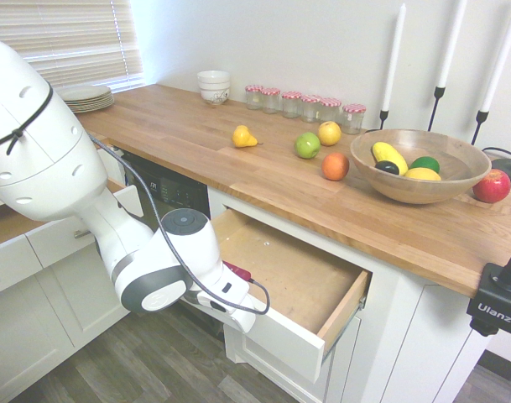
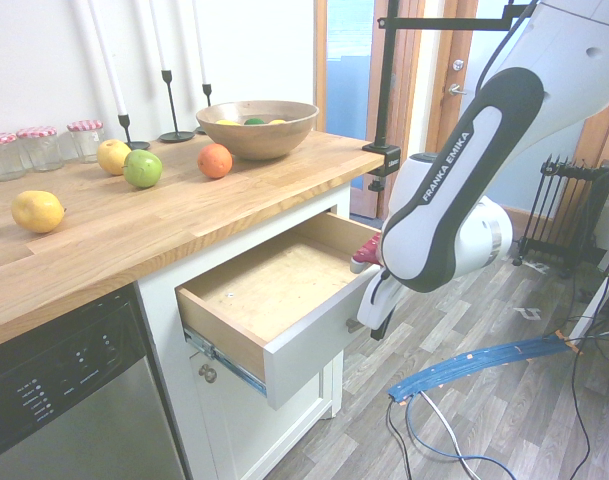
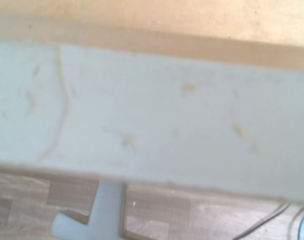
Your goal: Close the drawer
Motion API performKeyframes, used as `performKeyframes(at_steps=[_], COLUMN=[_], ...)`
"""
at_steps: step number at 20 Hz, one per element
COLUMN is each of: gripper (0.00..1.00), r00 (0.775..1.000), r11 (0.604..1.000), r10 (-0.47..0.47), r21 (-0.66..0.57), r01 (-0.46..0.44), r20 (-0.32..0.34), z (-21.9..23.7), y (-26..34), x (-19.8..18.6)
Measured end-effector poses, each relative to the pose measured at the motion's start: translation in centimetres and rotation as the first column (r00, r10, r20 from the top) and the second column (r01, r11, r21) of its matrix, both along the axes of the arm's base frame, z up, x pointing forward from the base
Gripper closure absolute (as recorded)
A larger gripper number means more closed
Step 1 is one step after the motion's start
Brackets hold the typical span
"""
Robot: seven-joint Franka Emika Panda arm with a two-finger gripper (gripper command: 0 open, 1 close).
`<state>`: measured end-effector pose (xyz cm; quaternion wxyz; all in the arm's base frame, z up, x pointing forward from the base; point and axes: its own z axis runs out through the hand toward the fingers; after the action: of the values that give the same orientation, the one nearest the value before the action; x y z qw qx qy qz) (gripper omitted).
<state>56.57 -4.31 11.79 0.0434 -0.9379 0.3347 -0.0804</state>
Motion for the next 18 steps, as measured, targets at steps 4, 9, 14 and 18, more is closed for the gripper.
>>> performKeyframes(at_steps=[4, 9, 14, 18], gripper=[1.0, 1.0, 1.0, 1.0], r00=[1.0, 1.0, 1.0, 0.999], r11=[1.0, 1.0, 0.999, 0.999], r10=[-0.005, -0.017, -0.019, -0.029], r21=[0.009, 0.017, 0.026, 0.028], r01=[0.005, 0.016, 0.019, 0.028], r20=[0.011, 0.023, 0.024, 0.028], z=[0.0, -0.1, -0.1, -0.3], y=[-0.1, -0.5, -0.6, -0.4], x=[2.7, 5.6, 8.0, 9.7])
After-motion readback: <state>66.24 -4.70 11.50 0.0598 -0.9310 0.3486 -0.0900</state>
